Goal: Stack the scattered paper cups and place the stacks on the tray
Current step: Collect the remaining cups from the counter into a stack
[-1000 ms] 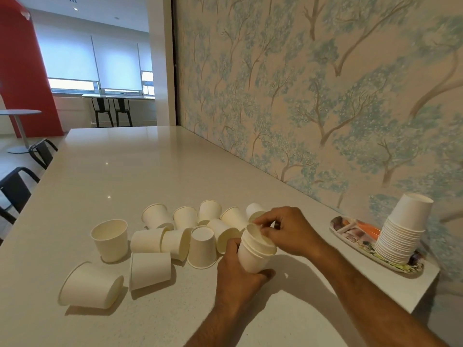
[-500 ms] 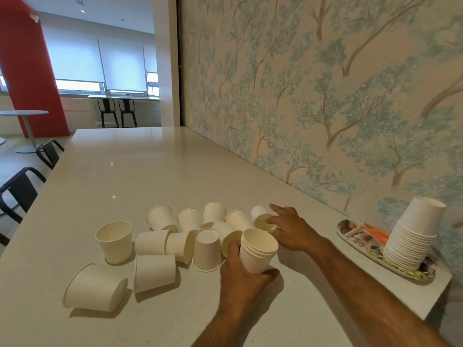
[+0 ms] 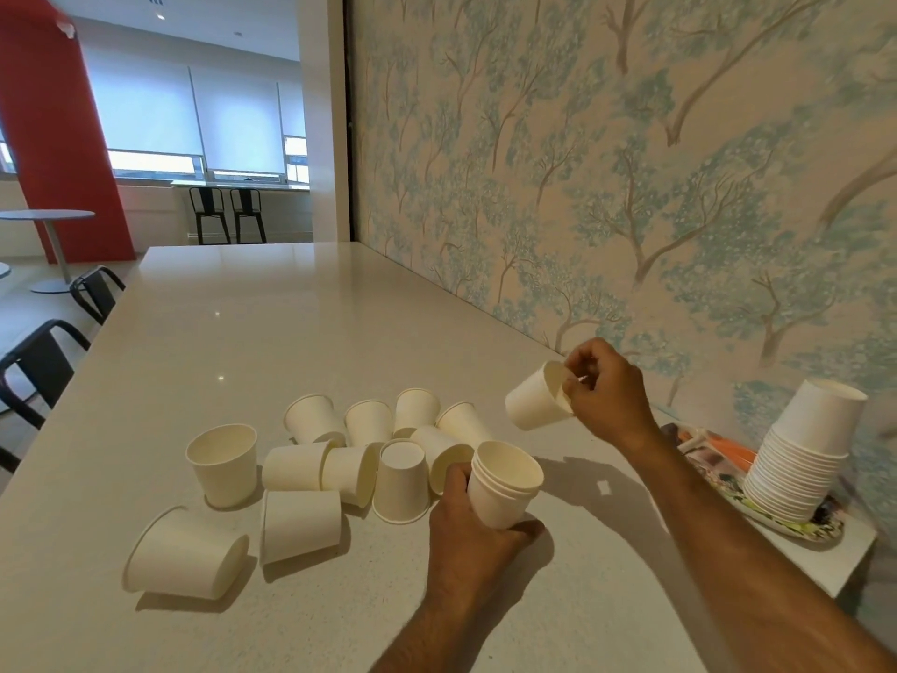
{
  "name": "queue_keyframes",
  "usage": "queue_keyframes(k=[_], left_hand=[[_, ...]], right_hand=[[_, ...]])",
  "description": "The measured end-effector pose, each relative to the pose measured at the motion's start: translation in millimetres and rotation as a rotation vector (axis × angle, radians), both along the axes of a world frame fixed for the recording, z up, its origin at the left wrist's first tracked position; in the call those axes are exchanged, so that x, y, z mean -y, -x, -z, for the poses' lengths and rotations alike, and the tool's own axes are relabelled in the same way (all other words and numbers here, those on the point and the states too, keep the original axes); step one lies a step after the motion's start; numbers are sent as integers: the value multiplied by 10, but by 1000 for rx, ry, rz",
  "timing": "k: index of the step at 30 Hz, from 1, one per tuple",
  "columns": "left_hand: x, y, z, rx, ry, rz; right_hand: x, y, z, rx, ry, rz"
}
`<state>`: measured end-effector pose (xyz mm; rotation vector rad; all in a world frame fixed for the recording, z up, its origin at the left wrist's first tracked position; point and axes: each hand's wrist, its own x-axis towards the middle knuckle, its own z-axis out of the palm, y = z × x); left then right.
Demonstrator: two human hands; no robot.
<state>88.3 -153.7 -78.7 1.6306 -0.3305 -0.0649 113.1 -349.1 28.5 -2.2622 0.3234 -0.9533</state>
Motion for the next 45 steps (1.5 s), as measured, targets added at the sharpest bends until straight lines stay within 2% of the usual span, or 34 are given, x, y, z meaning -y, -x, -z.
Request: queue_keyframes(k=[3,7,15,18,20,21,23,26,30,32,39,41,43,45], left_hand=[[-4,1,-1,7,1,0],[-32,-9,-47,20,-15,17],[-50,44,-116,41,16,20],[-36,55,-106,30,46,10],[-23,55,-83,32,50,0],[-12,54,-65,33,47,-2],[9,54,-31,33,39,-3],[14,53,-12,39,39,-12],[-9,56,-50,52,56,-7],[-18,65,-72,63,55,-2],[-19,35,-40,49,21,-3],[-13,31,-35,41,18,1],[-2,20,-16,34,24,-4],[8,7,2,31,29,-10]], right_hand=[[-98,109,-269,-29,-161,-221],[-319,198,-367,-203,-135,-436],[-597,136,6,-365,79,-466],[-585,26,95,-304,-105,-484],[-560,-130,140,-252,-248,-418],[-535,-221,167,-250,-228,-367],[-472,-397,244,-317,-60,-313],[-430,-605,329,-458,154,-350],[-444,-806,414,-679,260,-355],[-440,-849,441,-726,297,-352],[-256,-724,403,-558,302,-283],[-181,-608,365,-504,244,-249],[-145,-473,292,-305,96,-204],[-162,-300,184,17,-97,-191]])
